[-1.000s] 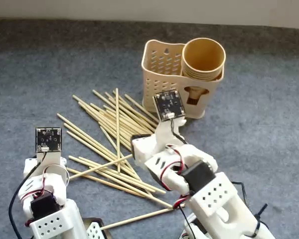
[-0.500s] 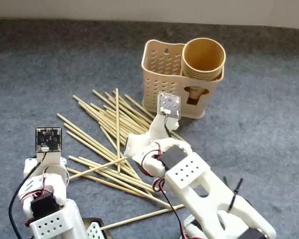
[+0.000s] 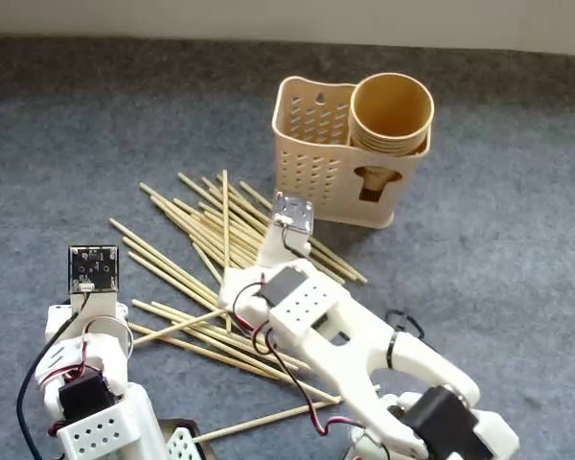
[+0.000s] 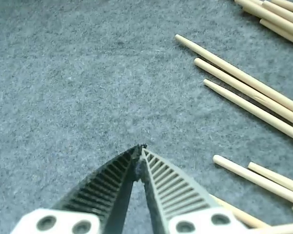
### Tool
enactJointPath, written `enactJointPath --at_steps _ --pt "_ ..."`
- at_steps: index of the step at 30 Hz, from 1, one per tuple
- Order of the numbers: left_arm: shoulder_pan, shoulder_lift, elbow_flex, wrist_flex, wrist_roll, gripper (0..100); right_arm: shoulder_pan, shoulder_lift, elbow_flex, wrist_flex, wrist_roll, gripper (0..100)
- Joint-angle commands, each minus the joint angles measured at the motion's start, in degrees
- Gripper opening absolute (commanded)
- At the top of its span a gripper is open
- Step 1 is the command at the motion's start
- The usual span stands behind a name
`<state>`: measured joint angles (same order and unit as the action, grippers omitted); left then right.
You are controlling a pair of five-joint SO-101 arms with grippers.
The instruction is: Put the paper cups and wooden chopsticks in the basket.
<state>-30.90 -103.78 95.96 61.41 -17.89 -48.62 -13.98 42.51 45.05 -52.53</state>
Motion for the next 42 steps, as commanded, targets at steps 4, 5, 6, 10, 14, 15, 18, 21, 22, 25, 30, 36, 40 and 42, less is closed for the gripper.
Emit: enactJointPath --at_steps 4,5,6,10,14,15,18,21,22,25,30,36,40,42 --pt "-0.92 -0.84 1.19 -0.09 -0.44 1 0.13 4.79 -5.58 -0.22 -0.7 19.9" --pt "-0.92 -0.84 1.19 -0.09 -0.44 1 0.75 5.32 -5.85 -0.22 -0.7 19.9" --pt "-0.92 -0.84 1.19 -0.09 -0.44 1 1.45 5.58 -5.85 -0.22 -0.88 19.9" --pt "-0.92 -0.84 1.19 -0.09 -0.44 1 4.09 5.49 -5.67 0.04 -2.9 19.8" --pt "-0.92 -0.84 1.19 -0.09 -0.44 1 4.44 5.49 -5.49 0.04 -2.99 19.8" --pt "-0.92 -0.84 1.19 -0.09 -0.44 1 4.44 5.49 -5.41 0.04 -3.08 19.8" --pt "-0.92 -0.84 1.19 -0.09 -0.44 1 4.44 5.49 -5.41 0.04 -3.08 19.3" --pt "-0.92 -0.84 1.19 0.0 -0.44 1 4.44 5.49 -5.41 0.04 -3.08 13.5" --pt "-0.92 -0.84 1.19 0.0 -0.44 1 4.44 5.49 -5.49 0.04 -3.08 11.0" --pt "-0.92 -0.84 1.19 0.0 -0.44 1 4.53 5.49 -5.67 0.04 -2.99 6.4" --pt "-0.92 -0.84 1.19 0.0 -0.44 1 5.93 5.49 -5.58 0.13 -2.99 5.5" --pt "-0.92 -0.84 1.19 0.0 -0.44 1 7.43 5.41 -5.76 0.13 -2.99 5.4" --pt "-0.92 -0.84 1.19 0.0 -0.44 1 7.6 5.41 -5.76 0.13 -2.81 0.5" --pt "-0.92 -0.84 1.19 0.0 -0.44 1 7.6 5.41 -5.76 0.13 -2.73 1.0"
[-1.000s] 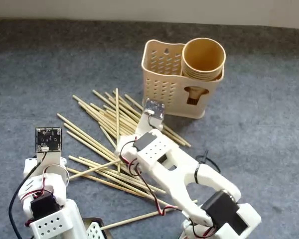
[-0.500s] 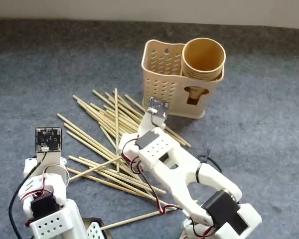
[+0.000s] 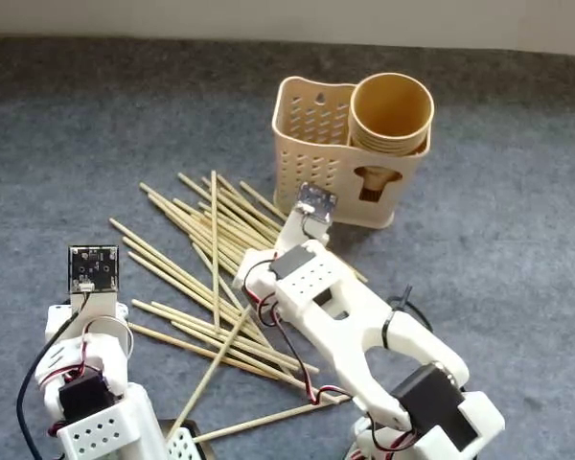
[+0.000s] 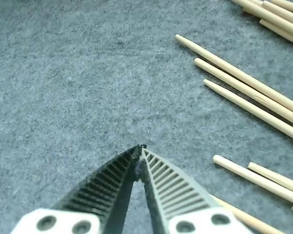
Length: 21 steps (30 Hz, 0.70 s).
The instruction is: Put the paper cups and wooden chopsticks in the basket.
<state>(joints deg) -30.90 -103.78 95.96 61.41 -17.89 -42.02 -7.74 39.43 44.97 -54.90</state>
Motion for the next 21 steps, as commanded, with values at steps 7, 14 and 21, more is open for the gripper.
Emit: enactJointPath --at_steps 7,14,21 --pt "-0.92 -0.84 1.19 0.0 -0.44 1 0.48 -0.84 -2.33 0.31 -0.26 6.9" --pt "-0.92 -0.84 1.19 0.0 -0.44 1 -1.8 -0.13 -2.33 0.04 -0.18 7.2" --pt "-0.92 -0.84 1.19 0.09 -0.44 1 -3.03 -0.13 -2.15 0.04 -0.18 7.2"
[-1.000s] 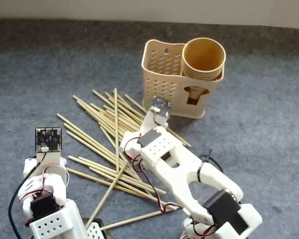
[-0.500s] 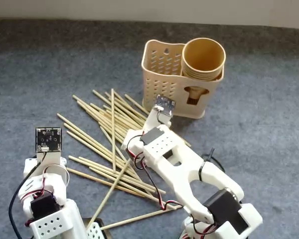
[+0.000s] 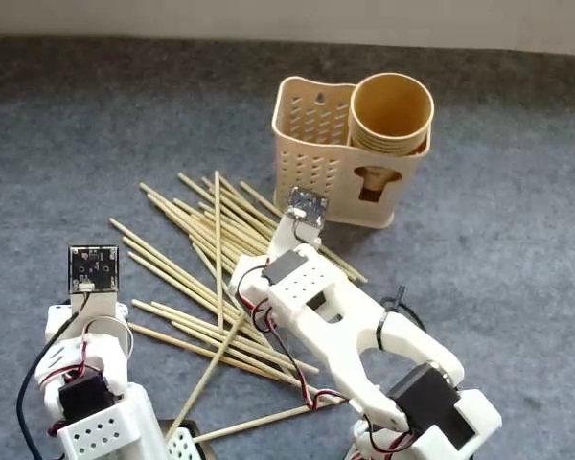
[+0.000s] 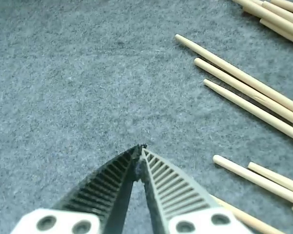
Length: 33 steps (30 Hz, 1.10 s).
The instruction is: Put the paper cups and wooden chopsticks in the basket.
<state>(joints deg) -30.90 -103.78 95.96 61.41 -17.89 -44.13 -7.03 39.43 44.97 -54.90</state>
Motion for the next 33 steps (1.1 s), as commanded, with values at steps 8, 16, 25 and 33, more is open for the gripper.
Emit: enactJointPath --at_steps 8,16,25,33 --pt "-0.92 -0.84 1.19 0.18 -0.44 1 -0.92 5.05 -2.42 0.22 -0.18 7.1" --pt "-0.92 -0.84 1.19 0.18 -0.44 1 -0.75 1.36 -2.15 0.31 -0.18 0.3" --pt "-0.92 -0.84 1.19 0.09 -0.44 1 0.75 -7.6 -2.07 5.14 2.37 0.5" --pt "-0.92 -0.84 1.19 0.0 -0.44 1 7.78 -16.92 -2.15 5.14 4.48 0.5"
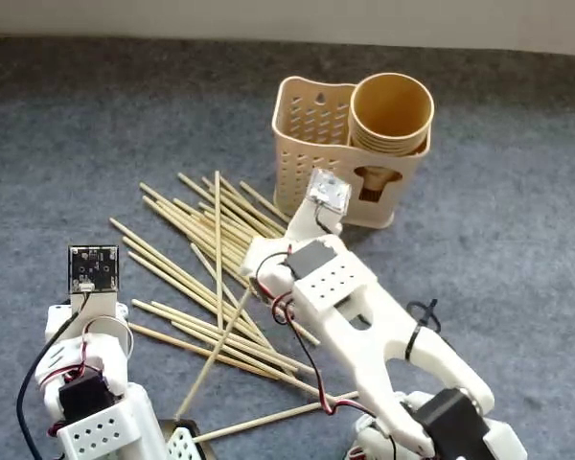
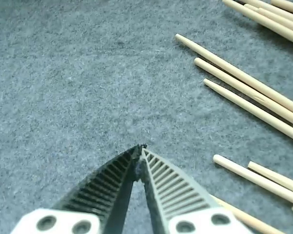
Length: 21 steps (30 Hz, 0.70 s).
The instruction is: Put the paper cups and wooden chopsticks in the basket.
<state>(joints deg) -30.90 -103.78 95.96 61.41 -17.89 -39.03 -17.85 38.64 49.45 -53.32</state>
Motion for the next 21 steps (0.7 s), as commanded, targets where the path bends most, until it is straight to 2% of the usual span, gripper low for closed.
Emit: enactJointPath --at_steps 1,6,21 --pt "-0.92 -0.84 1.19 0.0 -0.44 1 3.12 -7.87 -1.36 0.66 4.04 0.5" --pt "-0.92 -0.84 1.19 0.0 -0.44 1 6.37 -16.92 -1.36 0.66 8.62 0.5" --pt "-0.92 -0.84 1.19 0.09 -0.44 1 17.27 -39.25 -3.82 -1.98 34.81 0.5"
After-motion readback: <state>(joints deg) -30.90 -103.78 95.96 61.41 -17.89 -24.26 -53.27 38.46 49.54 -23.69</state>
